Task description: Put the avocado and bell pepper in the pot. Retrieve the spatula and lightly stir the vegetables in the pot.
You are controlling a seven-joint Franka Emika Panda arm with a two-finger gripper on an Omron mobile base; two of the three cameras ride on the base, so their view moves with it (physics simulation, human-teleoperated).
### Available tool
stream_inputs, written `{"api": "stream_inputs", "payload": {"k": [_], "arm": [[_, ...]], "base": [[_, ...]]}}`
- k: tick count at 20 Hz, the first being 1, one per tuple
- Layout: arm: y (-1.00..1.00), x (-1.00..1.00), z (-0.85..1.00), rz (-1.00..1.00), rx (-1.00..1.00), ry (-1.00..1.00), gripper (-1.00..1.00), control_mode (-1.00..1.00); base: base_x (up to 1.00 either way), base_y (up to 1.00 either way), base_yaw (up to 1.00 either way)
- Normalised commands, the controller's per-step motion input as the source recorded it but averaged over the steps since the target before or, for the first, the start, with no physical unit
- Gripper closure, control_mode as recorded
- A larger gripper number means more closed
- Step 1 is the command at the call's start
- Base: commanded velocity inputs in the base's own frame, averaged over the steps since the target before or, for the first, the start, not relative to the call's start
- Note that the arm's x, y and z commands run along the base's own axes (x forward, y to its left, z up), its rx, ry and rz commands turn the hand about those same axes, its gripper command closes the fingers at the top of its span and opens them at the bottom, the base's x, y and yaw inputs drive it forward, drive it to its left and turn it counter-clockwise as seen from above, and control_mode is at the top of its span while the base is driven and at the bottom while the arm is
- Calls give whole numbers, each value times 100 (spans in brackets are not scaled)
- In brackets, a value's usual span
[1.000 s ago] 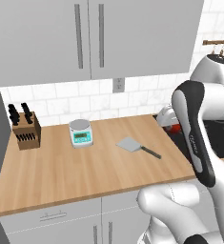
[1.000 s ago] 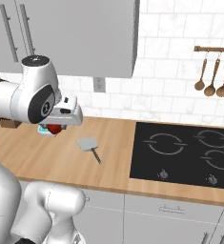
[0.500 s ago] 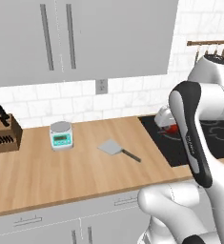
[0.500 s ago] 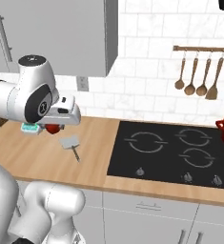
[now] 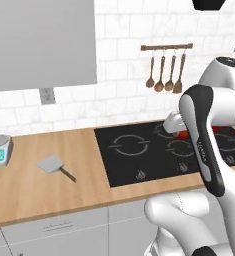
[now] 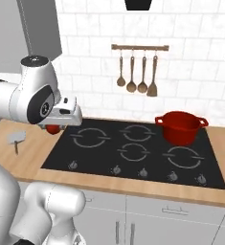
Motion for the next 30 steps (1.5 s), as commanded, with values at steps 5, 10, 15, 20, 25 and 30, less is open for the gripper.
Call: {"api": "stream_inputs", "payload": {"k": [5,10,15,20,25,30], "arm": [[0,0,0,0,0,0,100,100],[0,0,0,0,0,0,100,100],[0,0,0,0,0,0,100,100],[0,0,0,0,0,0,100,100],[0,40,0,-2,3,0,100,-100],[0,100,-8,-9,6,7,100,-100]], "base": [[24,-100,0],[50,-100,0],[52,-69,0],[18,-32,0],[0,-1,0],[0,0,0]]}}
